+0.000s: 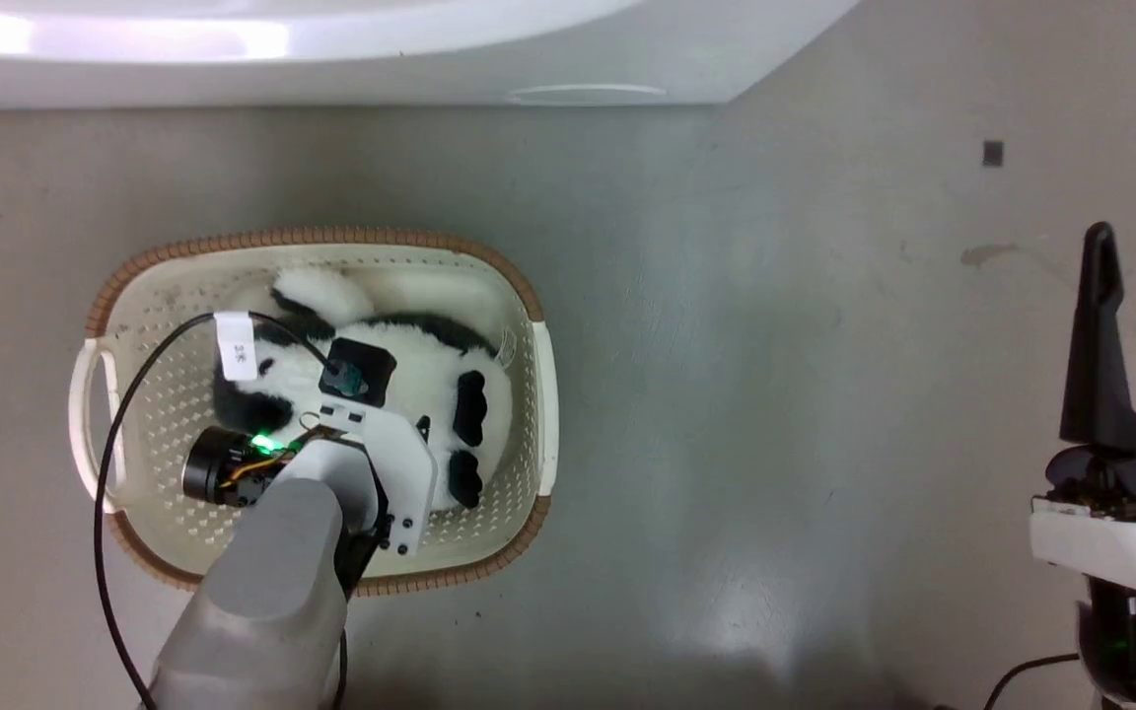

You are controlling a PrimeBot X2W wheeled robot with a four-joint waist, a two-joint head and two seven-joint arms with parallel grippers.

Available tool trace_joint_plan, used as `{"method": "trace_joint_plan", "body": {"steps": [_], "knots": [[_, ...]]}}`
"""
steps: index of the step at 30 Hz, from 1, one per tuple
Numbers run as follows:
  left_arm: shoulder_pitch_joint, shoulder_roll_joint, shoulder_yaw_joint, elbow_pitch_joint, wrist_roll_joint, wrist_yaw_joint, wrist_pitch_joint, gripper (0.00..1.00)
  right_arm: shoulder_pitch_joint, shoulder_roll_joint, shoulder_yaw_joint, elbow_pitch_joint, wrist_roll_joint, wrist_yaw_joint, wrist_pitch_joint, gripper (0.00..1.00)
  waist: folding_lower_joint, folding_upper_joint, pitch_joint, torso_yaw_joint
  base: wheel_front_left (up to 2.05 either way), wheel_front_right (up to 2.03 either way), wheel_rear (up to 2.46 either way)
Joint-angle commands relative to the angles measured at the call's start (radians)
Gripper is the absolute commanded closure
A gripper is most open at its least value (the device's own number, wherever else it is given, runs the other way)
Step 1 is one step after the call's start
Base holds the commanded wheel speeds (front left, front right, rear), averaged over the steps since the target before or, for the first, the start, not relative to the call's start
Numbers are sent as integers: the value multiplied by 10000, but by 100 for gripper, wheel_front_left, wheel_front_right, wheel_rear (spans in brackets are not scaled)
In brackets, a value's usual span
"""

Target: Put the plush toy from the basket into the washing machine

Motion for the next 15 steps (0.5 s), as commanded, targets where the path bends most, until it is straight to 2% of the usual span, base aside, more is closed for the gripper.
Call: {"method": "trace_joint_plan", "body": {"steps": [1, 15], "knots": [[-349, 25, -93, 278, -106, -1, 15, 0, -227, -3, -67, -143, 106, 4, -102, 0, -1, 0, 258, 32, 0, 0, 0], [-1476, 4, -699, 1718, -438, -80, -32, 0, -433, -4, -279, -608, 365, 5, -393, 0, -1, 0, 1597, 179, 0, 0, 0]]}}
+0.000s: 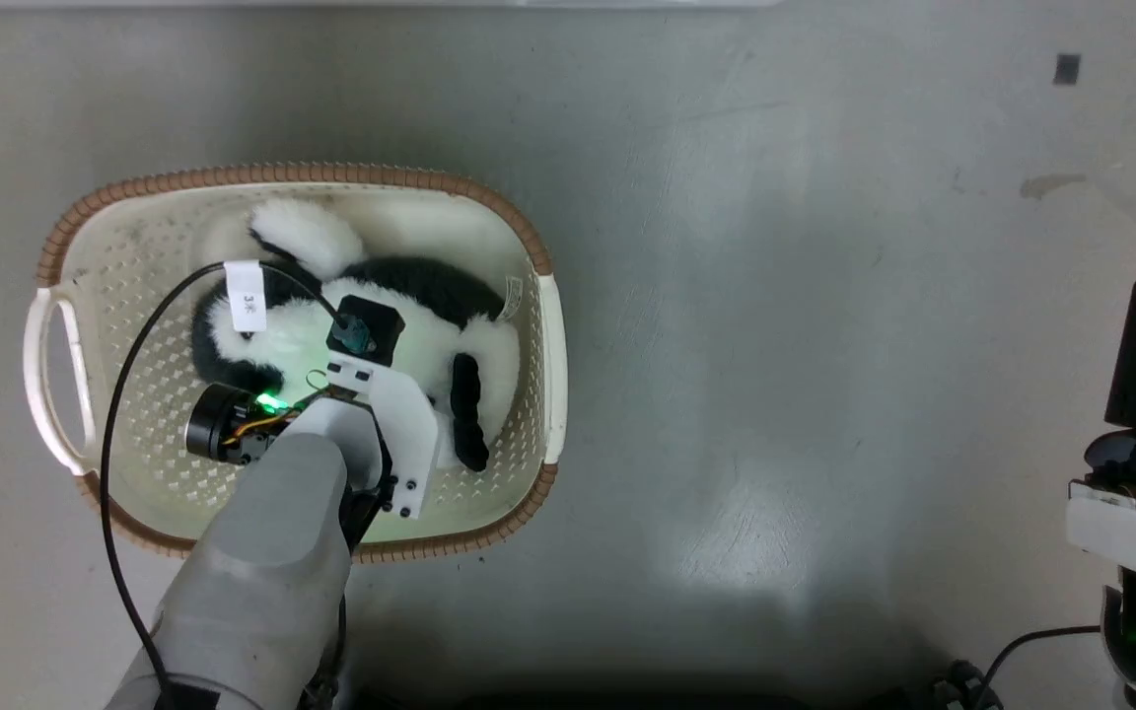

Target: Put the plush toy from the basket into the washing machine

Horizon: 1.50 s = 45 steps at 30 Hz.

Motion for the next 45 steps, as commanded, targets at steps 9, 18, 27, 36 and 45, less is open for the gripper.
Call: {"method": "trace_joint_plan", "body": {"steps": [9, 18, 27, 36, 45], "knots": [[-921, 89, -461, 1205, -276, -90, -79, 0, -426, -4, -76, -409, 304, 6, -269, 0, 0, 0, 878, 25, 0, 0, 0], [-1568, 210, -1103, 2192, -411, -266, 97, 100, -700, -4, -121, -627, 542, 6, -469, 0, 0, 0, 1501, -24, 0, 0, 0], [-1384, 315, -1133, 2192, -573, -242, -508, 100, -853, -4, 74, -369, 621, 6, -469, 0, 0, 0, 826, -115, 0, 0, 0], [-872, 288, -1189, 2192, -792, -426, -1582, 100, -864, -4, 406, 244, 701, 6, -469, 0, 0, 0, -812, -71, 0, 0, 0], [-48, 235, -1293, 2192, -1039, -613, -2804, 100, -268, -4, 645, 933, 710, 6, -469, 0, 0, 0, -2856, 122, 0, 0, 0]]}}
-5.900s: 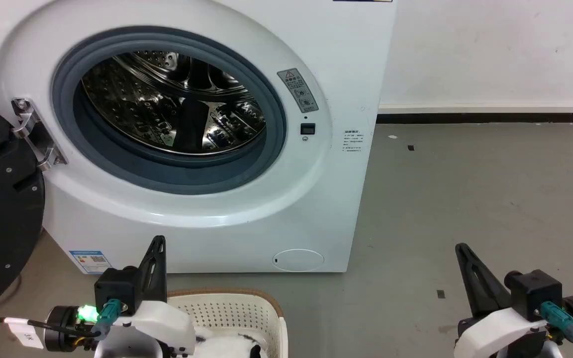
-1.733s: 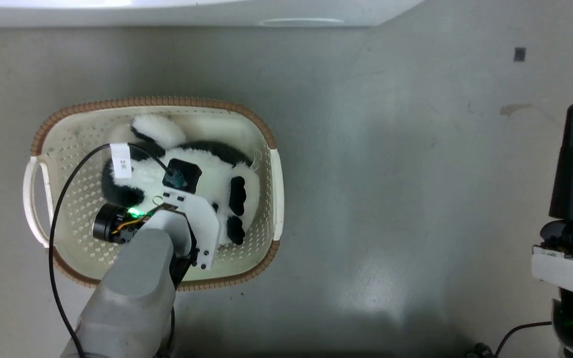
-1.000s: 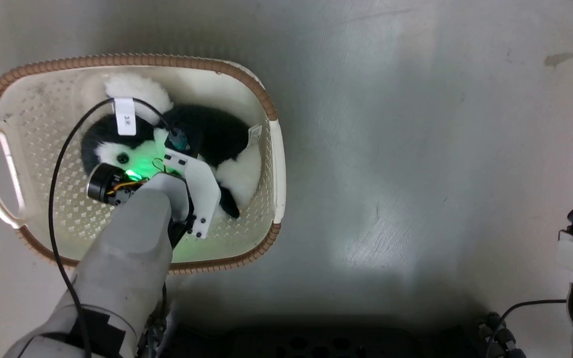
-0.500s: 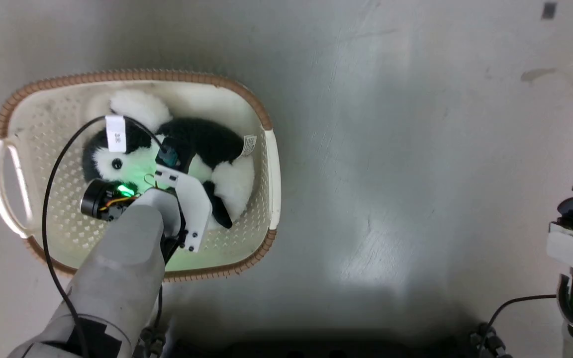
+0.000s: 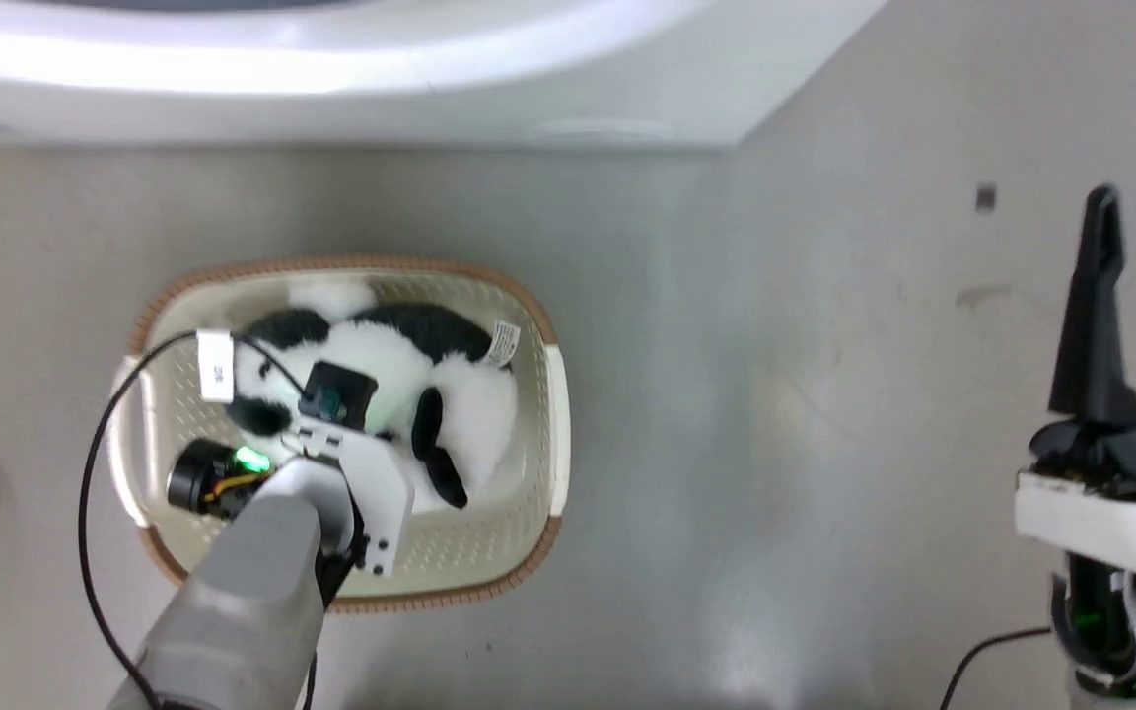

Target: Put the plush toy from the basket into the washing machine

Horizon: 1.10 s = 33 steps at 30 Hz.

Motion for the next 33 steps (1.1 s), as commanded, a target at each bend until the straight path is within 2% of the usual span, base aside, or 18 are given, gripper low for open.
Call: {"method": "trace_joint_plan", "body": {"steps": [1, 10, 18, 24, 33], "knots": [[238, 45, -31, -4, -85, -34, -259, 100, 251, -2, 34, 143, 105, 6, -44, 0, 0, 0, -1046, 154, 0, 0, 0], [1046, 62, 62, -86, -401, -26, -1368, 100, 1117, -2, 122, 658, 182, 6, -44, 0, 0, 0, -2852, 427, 0, 0, 0], [1667, 151, 256, -1023, -536, 271, -1596, 100, 1697, -2, 114, 898, 306, 6, -44, 0, 0, 0, -4017, 599, 0, 0, 0], [2478, 509, 530, -3170, -314, 826, -1603, 100, 2156, -2, 144, 1007, 434, 6, -44, 0, 0, 0, -4870, 665, 0, 0, 0], [2938, 848, 969, -5209, -91, 1315, -1605, 100, 2422, -2, 213, 975, 525, 6, -44, 0, 0, 0, -5244, 537, 0, 0, 0]]}}
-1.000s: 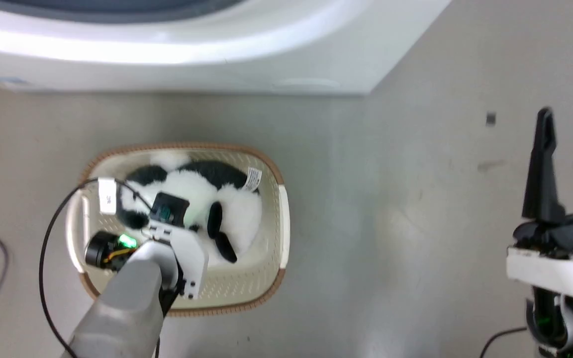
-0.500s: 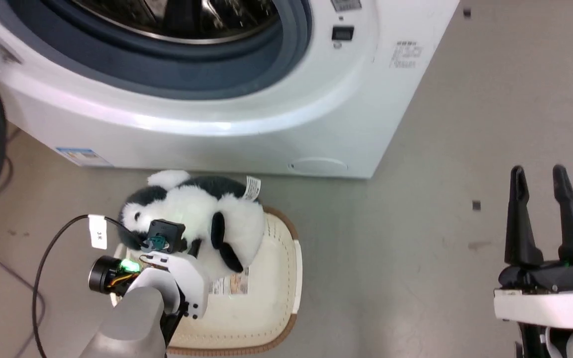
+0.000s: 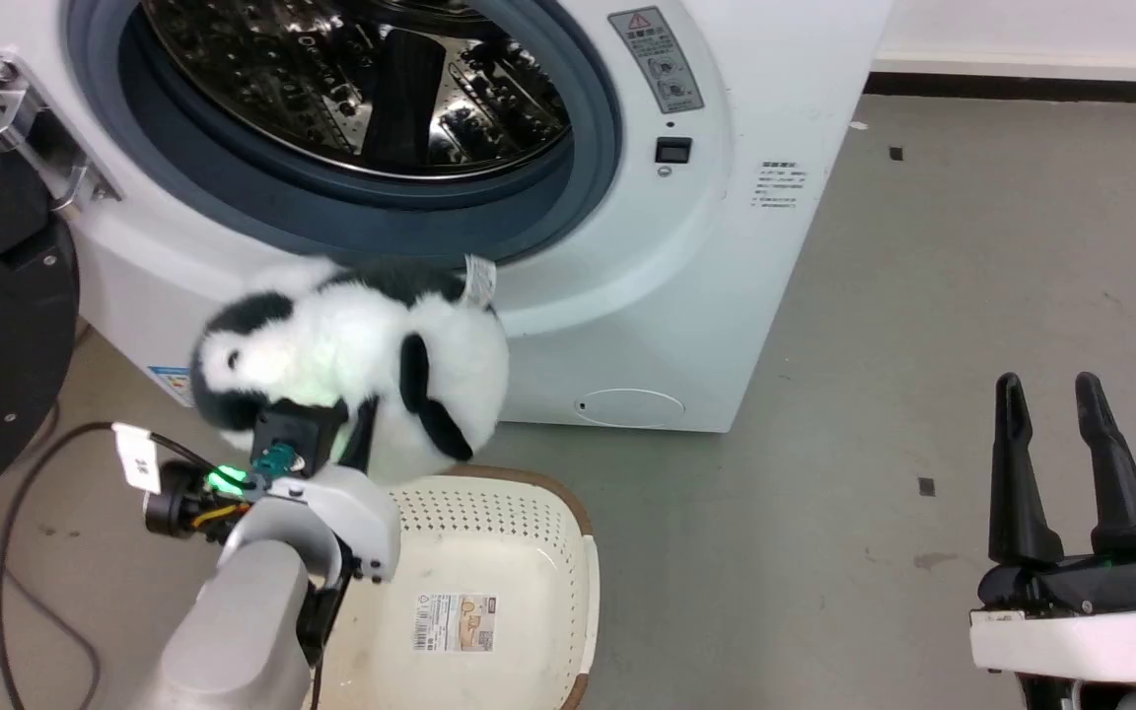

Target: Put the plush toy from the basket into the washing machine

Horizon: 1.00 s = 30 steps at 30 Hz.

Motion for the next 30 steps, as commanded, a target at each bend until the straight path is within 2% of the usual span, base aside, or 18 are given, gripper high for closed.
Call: {"method": "trace_joint_plan", "body": {"steps": [1, 7, 16, 30], "knots": [[38, 63, 109, -321, 85, 111, -67, 100, 124, -4, 14, -26, 65, 8, -44, 0, 2, 0, 2, -78, 0, 0, 0], [-411, 233, 540, -1215, 191, 346, -67, 100, -65, -4, 98, -234, 13, 8, -44, 0, 2, 0, 448, -465, 0, 0, 0], [-2172, 555, 1353, -1837, 378, 664, -68, 100, -616, -4, 87, -468, -90, 8, -44, 0, 2, 0, 1882, -1266, 0, 0, 0], [-6215, 1522, 2361, -897, 668, 691, -68, 100, -1822, -4, 268, -863, 228, 8, -44, 0, 2, 0, 4828, -2461, 0, 0, 0]]}}
